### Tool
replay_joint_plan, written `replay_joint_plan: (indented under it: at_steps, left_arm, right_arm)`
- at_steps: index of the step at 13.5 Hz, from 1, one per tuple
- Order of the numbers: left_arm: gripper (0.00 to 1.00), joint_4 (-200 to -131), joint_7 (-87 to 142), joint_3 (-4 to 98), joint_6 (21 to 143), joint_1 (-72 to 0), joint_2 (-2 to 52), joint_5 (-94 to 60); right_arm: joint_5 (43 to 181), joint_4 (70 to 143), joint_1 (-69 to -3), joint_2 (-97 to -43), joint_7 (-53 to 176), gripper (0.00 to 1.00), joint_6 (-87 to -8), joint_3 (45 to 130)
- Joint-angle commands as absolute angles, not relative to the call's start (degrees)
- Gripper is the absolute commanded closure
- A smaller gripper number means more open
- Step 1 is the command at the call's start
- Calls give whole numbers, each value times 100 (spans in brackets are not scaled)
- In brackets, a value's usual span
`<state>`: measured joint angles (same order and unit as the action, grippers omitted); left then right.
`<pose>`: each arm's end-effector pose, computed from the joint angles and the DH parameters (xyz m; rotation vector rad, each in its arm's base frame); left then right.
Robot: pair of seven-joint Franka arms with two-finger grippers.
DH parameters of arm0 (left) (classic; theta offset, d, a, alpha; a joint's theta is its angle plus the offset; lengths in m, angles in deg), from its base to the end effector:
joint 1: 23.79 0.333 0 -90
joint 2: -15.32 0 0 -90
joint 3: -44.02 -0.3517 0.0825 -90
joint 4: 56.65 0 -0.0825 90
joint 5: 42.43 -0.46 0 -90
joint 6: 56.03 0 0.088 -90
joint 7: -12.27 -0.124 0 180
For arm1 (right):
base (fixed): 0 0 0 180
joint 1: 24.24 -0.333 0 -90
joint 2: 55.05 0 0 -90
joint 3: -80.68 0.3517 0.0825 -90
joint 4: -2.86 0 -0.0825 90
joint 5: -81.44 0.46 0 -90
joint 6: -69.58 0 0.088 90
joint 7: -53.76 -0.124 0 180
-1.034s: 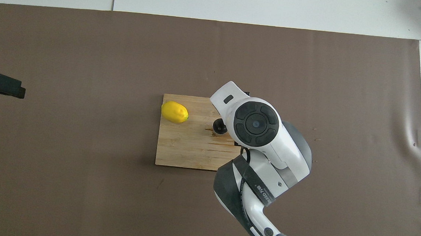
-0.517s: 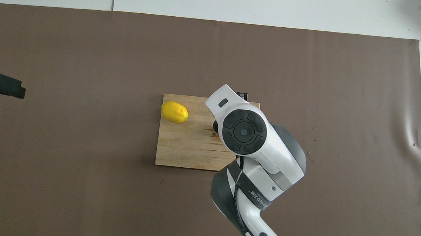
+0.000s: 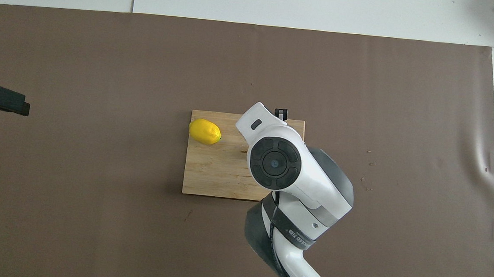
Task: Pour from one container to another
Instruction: 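Tilt the white cup with the right gripper over the metal cup, then hold the white cup tilted above the metal cup with the right gripper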
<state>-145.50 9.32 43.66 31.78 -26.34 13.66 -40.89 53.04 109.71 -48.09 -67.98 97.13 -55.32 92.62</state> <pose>0.6164 -0.0269 0.6689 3.1114 -0.1415 0.0171 0.5864 0.3848 0.3923 1.8825 2.0204 0.1007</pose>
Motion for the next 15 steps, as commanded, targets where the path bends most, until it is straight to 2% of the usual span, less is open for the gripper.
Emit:
replay_joint_plan:
  at_steps: [1, 15]
  left_arm:
    - [0, -14612, 1007, 4349, 3203, -2652, 1321, -4023]
    - [0, -14604, 1007, 4349, 3221, -2661, 1330, -4014]
  right_arm:
    - [5042, 11176, -4797, -6674, 9568, 89, -5584, 9272]
    - [4322, 11255, -4999, -6586, 9621, 89, -5513, 9272]
